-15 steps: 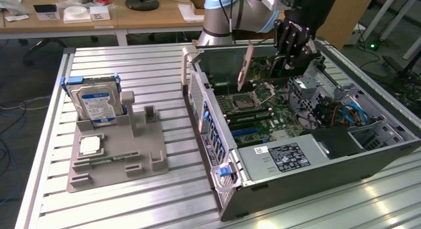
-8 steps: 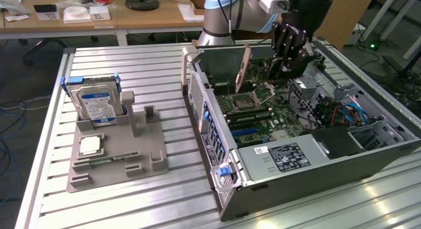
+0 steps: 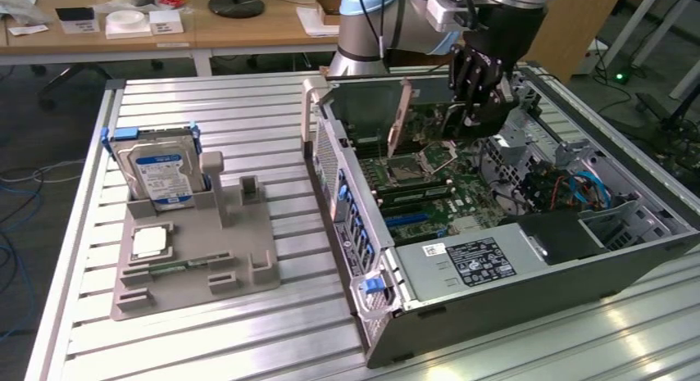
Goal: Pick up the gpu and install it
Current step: 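Insert the gpu into the slot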
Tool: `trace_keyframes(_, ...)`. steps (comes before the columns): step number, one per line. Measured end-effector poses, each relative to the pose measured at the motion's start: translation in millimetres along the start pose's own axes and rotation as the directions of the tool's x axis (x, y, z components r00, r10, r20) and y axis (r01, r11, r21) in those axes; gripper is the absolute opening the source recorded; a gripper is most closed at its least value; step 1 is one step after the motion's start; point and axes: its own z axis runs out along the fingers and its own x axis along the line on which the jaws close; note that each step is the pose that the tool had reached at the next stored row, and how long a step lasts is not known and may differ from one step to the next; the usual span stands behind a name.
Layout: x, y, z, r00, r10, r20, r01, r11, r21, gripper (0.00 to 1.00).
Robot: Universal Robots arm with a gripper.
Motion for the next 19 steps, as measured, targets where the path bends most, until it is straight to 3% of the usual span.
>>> trace_keyframes(8,8.4,-0.5,5.5,1.0,-0.005,0.0001,0.005,1.0,-0.0034,0.28)
trace_keyframes(14,9.0,-0.5,13.7,0.9985,-0.054,0.0003,0.054,0.9985,-0.007,0.28)
trace_keyframes(19,9.3,0.3,17.9,0.9985,-0.055,0.0003,0.055,0.9985,-0.0071,0.28)
